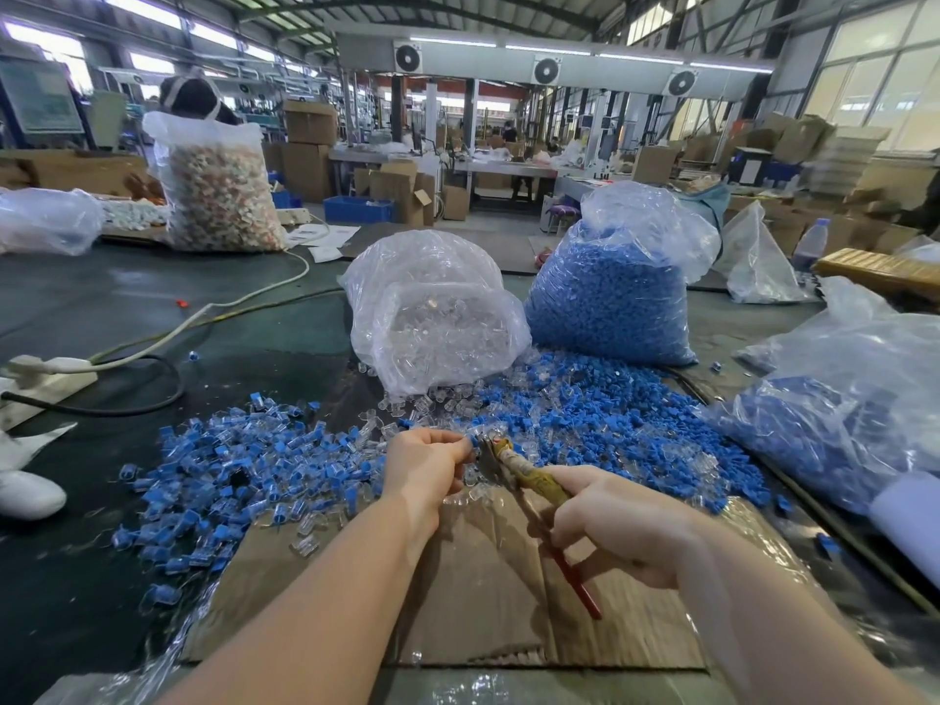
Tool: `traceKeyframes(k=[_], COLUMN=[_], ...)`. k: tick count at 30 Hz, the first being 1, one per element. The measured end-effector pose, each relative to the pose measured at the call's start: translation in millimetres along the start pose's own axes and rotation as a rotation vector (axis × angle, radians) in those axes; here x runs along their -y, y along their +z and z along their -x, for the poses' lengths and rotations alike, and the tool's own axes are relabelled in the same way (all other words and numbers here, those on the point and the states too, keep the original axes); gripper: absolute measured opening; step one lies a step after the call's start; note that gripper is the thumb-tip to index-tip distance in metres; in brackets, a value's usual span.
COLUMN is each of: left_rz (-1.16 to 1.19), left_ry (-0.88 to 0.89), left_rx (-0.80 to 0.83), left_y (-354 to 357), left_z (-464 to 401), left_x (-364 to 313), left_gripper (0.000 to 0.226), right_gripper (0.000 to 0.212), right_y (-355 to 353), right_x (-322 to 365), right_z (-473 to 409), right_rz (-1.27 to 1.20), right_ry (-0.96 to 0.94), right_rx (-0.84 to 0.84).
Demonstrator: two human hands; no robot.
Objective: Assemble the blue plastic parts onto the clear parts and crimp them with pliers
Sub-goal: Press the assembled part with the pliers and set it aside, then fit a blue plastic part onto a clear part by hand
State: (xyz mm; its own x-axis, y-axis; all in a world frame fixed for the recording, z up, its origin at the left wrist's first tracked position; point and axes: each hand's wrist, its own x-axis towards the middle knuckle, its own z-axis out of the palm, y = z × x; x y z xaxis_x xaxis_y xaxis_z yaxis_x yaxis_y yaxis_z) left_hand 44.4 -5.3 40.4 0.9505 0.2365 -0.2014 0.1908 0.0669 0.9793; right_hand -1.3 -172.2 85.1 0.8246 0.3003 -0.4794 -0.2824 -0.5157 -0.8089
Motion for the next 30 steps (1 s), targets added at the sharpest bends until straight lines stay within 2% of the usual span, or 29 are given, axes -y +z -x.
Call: traceKeyframes(k=[8, 14, 18, 20, 22, 24, 27, 30], left_rz=[0.005, 0.02, -0.015, -0.133, -0.395, -0.675, -1.031, -1.192], left_ry=[-0.009, -0.008, 0.036, 0.11, 0.246, 0.369, 0.457, 0.446], left_rx=[-0.018, -0.02, -0.061, -0.129, -0.219, -0.311, -0.436, -0.447], left_y=[3, 5, 2, -7, -22, -39, -62, -73], left_z=[4, 6, 7, 3, -3, -8, -14, -19], left_x=[0, 1, 5, 7, 8, 9, 14, 17], left_gripper=[0.004, 0.005, 0.006, 0.006, 0.004, 0.01, 0.019, 0.024], right_gripper=[0.019, 0.021, 0.03, 0.032, 0.033, 0.042, 0.064, 0.07], right_y=[5, 9, 13, 14, 10, 4, 1, 1], right_x=[0, -8, -13, -25, -42, -57, -71, -81], right_z=[-1, -2, 3, -2, -8, -10, -7, -7], right_rz=[0.119, 0.111, -0.082, 0.032, 0.328, 0.568, 0.693, 0.79], right_ry=[0.011, -0.036, -0.056, -0.093, -0.129, -0.074, 0.006, 0.03], right_rx=[-0.067, -0.096, -0.159, -0.28, -0.487, -0.635, -0.684, -0.696])
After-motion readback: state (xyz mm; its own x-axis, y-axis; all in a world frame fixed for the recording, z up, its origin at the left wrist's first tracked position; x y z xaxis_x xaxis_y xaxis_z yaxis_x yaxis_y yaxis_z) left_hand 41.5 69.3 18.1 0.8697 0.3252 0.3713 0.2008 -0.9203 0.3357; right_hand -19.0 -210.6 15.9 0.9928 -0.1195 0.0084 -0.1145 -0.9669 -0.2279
